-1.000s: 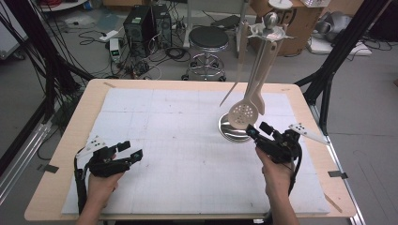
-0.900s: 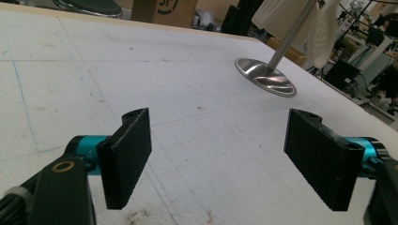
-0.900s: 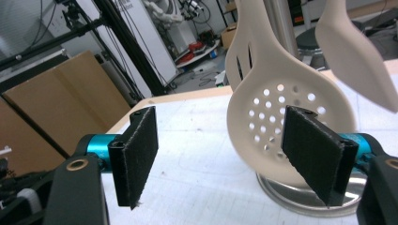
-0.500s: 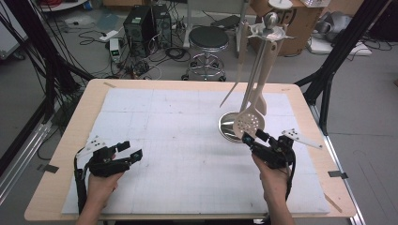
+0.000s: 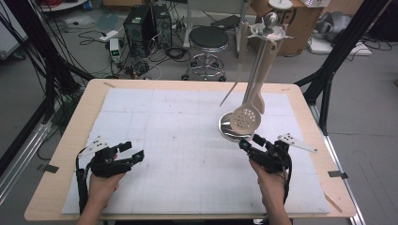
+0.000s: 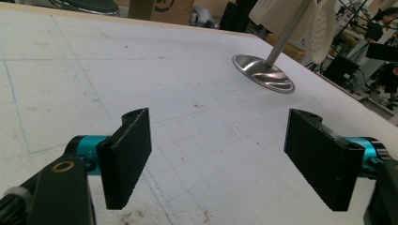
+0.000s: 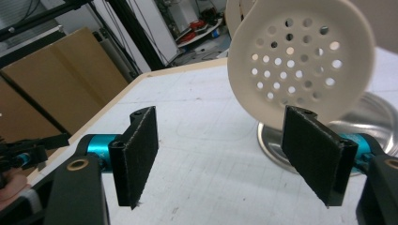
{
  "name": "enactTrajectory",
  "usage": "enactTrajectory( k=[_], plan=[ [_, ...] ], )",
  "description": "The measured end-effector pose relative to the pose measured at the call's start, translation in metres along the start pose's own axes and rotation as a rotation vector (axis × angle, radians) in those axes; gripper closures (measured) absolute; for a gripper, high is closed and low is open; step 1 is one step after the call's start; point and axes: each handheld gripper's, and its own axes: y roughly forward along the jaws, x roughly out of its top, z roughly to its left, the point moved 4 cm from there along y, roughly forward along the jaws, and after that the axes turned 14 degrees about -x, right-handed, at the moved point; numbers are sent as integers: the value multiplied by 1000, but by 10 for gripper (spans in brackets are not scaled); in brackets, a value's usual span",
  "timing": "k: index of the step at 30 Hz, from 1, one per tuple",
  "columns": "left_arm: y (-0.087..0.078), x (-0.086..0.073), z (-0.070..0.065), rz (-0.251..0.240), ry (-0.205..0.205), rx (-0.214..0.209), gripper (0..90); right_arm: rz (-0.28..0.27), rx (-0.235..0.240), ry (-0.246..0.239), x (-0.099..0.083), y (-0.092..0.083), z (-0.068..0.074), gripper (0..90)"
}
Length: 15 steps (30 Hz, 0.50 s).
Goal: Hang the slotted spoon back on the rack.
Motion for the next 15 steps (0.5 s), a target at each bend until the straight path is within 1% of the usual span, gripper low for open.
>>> enactTrajectory(
  k=[4,6,13,15],
  plan=[
    [2,-1,-2,15,10,-5,240,3,10,-9,-4,-2,-1,272],
    [3,-1,-3,13,9,-9,240,6,12,-8,-6,-2,-2,271],
    [7,-1,-7,23,11,-20,240,24,15,-41,-13,-1,-3,270],
    [7,-1,-7,26,13,-22,240,27,20,-43,-15,0,-4,270]
  ],
)
